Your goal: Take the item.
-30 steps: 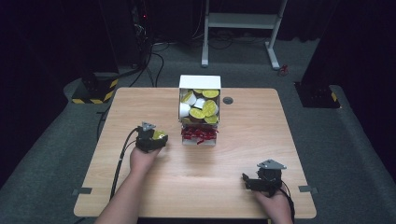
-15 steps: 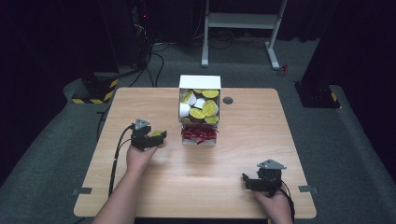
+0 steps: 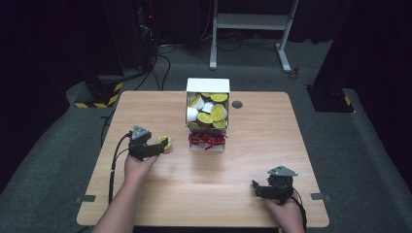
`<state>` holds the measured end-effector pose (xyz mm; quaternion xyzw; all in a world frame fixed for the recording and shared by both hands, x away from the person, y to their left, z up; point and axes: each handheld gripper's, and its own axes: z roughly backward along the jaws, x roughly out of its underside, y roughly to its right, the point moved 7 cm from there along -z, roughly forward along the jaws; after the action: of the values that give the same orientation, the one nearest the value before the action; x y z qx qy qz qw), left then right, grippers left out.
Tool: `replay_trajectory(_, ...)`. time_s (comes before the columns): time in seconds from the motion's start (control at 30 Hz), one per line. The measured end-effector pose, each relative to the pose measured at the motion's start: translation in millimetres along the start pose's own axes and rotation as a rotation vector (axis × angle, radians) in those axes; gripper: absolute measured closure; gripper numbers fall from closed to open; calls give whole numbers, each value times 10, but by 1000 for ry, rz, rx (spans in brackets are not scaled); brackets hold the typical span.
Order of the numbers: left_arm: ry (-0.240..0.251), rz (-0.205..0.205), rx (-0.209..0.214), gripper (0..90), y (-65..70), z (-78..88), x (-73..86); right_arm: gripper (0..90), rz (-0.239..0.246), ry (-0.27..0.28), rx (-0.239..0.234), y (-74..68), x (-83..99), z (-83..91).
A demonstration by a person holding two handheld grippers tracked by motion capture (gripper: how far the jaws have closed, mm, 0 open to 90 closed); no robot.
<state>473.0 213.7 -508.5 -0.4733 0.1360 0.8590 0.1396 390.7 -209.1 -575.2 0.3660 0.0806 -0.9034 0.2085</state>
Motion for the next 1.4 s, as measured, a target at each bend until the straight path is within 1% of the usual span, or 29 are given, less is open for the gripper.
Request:
replay_trajectory(0.03,2,2,3,207,4,24,6,78,0,0,0,0,0,0)
replay_trajectory(0.07,4,2,15,201,18,76,18,78,0,0,0,0,0,0)
replay_trajectory(0.1,4,2,15,201,18,76,18,78,0,0,0,0,0,0)
replay_trajectory(0.27,6,0,37,194,31,209,53,78,0,0,0,0,0,0)
replay_trajectory(0.33,5,13,55,188,47,285,71,78,0,0,0,0,0,0)
replay_trajectory(0.37,5,13,55,188,47,285,71,78,0,0,0,0,0,0)
replay_trajectory(0.47,5,8,66,180,62,355,92,78,0,0,0,0,0,0)
replay_trajectory(0.6,9,12,77,175,73,440,119,78,0,0,0,1,0,0)
replay_trajectory(0.67,11,12,77,175,73,480,135,78,0,0,0,0,0,0)
replay_trajectory(0.73,7,2,79,170,68,520,162,78,0,0,0,0,0,0)
replay_trajectory(0.77,6,6,81,168,73,532,177,78,0,0,0,1,0,0)
replay_trajectory(0.87,-16,-2,81,168,55,576,263,78,2,-1,0,2,1,0)
replay_trajectory(0.9,-32,-6,75,168,40,587,313,78,2,-1,0,2,1,1)
replay_trajectory(0.97,-54,1,78,164,16,608,402,78,2,-1,0,2,1,1)
replay_trajectory(1.0,-69,-2,76,162,8,621,450,78,2,-1,0,2,1,1)
replay_trajectory(1.07,-94,-21,67,161,-10,647,545,78,2,-1,0,2,1,1)
replay_trajectory(1.17,-116,-23,63,154,-34,681,685,78,2,-1,0,2,1,1)
replay_trajectory(1.23,-160,-42,50,146,-43,697,820,78,2,-1,0,2,1,1)
replay_trajectory(1.33,-216,-81,37,134,-38,699,986,78,1,-1,0,2,1,1)
replay_trajectory(1.37,-239,-95,35,92,-35,692,1047,79,1,-1,-1,2,1,1)
replay_trajectory(1.4,-265,-115,30,92,-37,682,1102,79,1,-1,-1,2,1,1)
